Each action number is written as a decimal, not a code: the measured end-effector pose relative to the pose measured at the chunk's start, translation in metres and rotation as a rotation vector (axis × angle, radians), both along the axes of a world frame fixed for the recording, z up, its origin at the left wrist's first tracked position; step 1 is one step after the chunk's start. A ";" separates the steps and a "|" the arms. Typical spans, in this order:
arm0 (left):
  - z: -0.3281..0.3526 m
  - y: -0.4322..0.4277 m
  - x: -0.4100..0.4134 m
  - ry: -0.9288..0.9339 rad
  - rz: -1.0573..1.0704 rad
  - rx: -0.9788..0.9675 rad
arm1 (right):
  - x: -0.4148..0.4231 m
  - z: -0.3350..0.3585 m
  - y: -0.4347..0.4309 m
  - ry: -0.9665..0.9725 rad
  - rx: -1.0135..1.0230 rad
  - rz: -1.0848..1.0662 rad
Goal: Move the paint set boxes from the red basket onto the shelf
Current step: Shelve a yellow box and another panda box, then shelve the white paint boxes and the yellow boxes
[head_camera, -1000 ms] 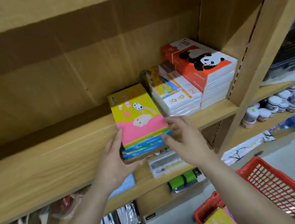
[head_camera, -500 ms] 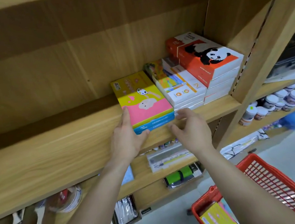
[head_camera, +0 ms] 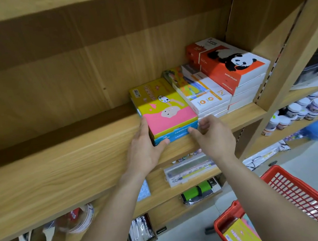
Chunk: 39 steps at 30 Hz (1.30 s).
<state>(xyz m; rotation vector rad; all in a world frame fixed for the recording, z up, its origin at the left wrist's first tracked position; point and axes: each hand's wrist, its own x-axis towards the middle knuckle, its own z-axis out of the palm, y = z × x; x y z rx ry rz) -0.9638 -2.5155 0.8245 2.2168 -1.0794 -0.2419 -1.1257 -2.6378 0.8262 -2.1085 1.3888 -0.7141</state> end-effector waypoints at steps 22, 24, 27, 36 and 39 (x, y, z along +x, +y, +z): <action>-0.120 0.019 -0.175 -0.218 -0.580 0.053 | -0.292 -0.154 0.072 0.368 0.526 -0.352; -0.152 0.008 -0.199 -0.157 -0.644 0.207 | -0.311 -0.178 0.068 0.382 0.589 -0.334; -0.204 -0.011 -0.231 -0.123 -0.716 0.327 | -0.332 -0.223 0.061 0.411 0.669 -0.307; -0.338 -0.063 -0.266 -0.128 -0.840 0.505 | -0.327 -0.377 0.043 0.417 0.929 -0.136; -0.367 -0.077 -0.263 -0.234 -0.898 0.442 | -0.321 -0.422 0.039 0.495 0.918 -0.096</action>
